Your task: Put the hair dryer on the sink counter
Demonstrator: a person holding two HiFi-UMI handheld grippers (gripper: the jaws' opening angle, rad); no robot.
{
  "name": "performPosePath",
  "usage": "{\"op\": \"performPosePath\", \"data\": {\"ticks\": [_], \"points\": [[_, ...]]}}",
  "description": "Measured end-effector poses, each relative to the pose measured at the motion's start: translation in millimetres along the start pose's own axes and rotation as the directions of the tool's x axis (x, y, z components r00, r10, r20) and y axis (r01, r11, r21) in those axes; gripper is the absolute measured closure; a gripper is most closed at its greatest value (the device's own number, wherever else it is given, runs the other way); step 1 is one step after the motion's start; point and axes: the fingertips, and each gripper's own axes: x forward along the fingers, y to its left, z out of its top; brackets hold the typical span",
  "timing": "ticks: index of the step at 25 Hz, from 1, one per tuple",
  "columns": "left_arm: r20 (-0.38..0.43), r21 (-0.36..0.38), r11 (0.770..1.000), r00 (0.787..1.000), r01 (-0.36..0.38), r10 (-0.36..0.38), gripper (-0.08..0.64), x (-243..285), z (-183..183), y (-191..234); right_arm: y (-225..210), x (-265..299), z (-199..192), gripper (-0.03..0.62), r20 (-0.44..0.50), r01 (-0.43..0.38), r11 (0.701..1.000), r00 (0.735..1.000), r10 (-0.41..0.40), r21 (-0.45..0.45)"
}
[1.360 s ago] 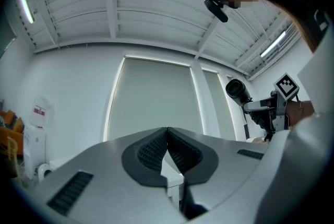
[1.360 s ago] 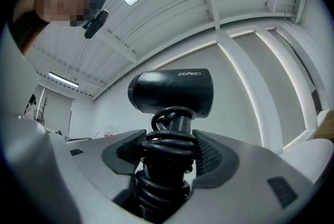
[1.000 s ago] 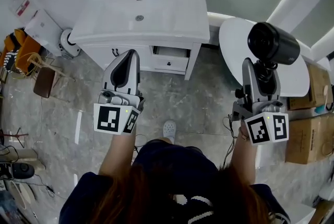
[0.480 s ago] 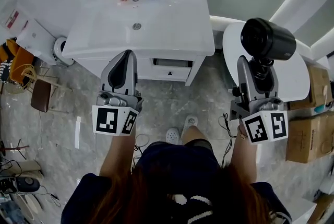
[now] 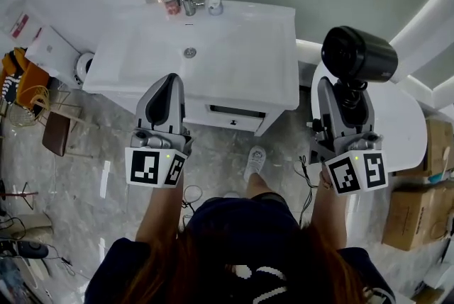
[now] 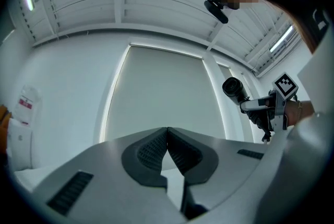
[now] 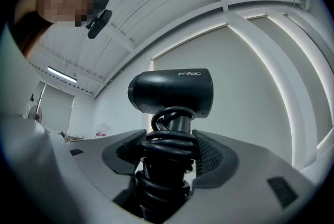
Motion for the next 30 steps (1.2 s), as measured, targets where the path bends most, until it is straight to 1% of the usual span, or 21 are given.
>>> {"op": "performPosePath", "data": {"ticks": [6, 11, 15, 18, 20, 23, 25, 28, 30], "points": [[0.01, 0.013, 0.999, 0.999, -0.039, 0.039, 0.541, 100, -13, 4, -68, 88, 0, 0.302, -0.004, -0.046, 0.999, 0.999, 0.046, 0.006], [-0.002, 0.009, 0.997, 0.997, -0.08, 0.08, 0.541, 167, -34, 2, -125, 145, -12, 0.302, -0.042, -0.073, 0.997, 0.996, 0.073, 0.017], [-0.039, 0.005, 0.997, 0.996, -0.078, 0.078, 0.541, 199, -58, -3, -154, 171, -40, 0.302, -0.089, -0.067, 0.997, 0.994, 0.07, 0.044], [-0.059, -0.001, 0.996, 0.995, -0.084, 0.084, 0.541, 214, -73, -1, -168, 185, -67, 0.302, -0.142, -0.058, 0.997, 0.988, 0.065, 0.056], [-0.072, -0.005, 0.997, 0.994, -0.082, 0.082, 0.541, 222, -82, 1, -174, 193, -85, 0.302, -0.183, -0.037, 0.997, 0.982, 0.049, 0.064], [-0.097, -0.016, 0.997, 0.993, -0.072, 0.07, 0.541, 234, -96, 6, -181, 204, -117, 0.302, -0.247, -0.01, 0.998, 0.969, 0.024, 0.059], [-0.111, -0.026, 0.998, 0.992, -0.057, 0.054, 0.541, 244, -106, 11, -184, 211, -141, 0.302, -0.298, 0.011, 0.998, 0.955, 0.006, 0.055], [-0.127, -0.039, 0.999, 0.992, -0.024, 0.019, 0.541, 259, -117, 18, -189, 221, -180, 0.302, -0.376, 0.05, 0.997, 0.926, -0.025, 0.055], [-0.136, -0.048, 0.999, 0.991, -0.003, -0.004, 0.541, 269, -123, 24, -192, 227, -207, 0.302, -0.432, 0.077, 0.995, 0.901, -0.046, 0.056]]}}
